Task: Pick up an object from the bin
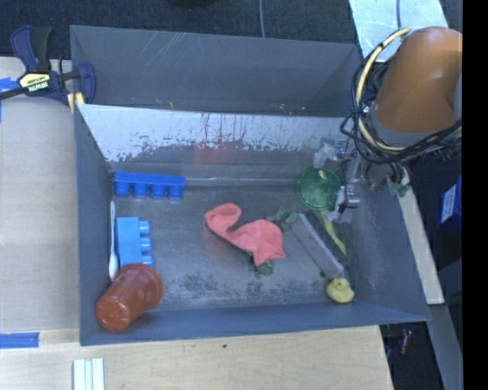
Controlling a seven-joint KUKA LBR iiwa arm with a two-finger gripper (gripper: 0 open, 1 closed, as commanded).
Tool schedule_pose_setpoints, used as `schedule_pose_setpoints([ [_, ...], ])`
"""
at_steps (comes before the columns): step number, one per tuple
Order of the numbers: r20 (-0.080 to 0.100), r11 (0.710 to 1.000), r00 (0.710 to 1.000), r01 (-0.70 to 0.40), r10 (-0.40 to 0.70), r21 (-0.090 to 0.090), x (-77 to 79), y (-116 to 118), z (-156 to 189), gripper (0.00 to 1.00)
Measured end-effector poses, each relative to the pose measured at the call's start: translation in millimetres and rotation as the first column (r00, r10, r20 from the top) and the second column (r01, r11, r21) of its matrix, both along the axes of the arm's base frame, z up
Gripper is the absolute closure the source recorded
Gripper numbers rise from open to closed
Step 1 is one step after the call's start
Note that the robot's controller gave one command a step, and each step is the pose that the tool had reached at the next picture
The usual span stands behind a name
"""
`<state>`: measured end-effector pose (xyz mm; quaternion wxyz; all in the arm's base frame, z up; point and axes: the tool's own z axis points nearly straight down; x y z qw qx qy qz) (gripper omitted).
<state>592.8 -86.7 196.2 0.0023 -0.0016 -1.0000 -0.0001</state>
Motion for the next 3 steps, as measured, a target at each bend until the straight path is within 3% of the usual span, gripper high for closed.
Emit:
schedule_pose_setpoints([
  [1, 0.009, 1.000, 1.000, -0.003, 0.003, -0.001, 1.6, 0.7, 5.1, 0.00],
  [2, 0.010, 0.995, 0.995, -0.098, 0.098, -0.002, 0.3, 68.4, -37.7, 0.00],
  [3, 0.005, 0.993, 0.993, -0.120, 0.120, 0.000, -0.6, 94.6, -50.7, 0.00],
])
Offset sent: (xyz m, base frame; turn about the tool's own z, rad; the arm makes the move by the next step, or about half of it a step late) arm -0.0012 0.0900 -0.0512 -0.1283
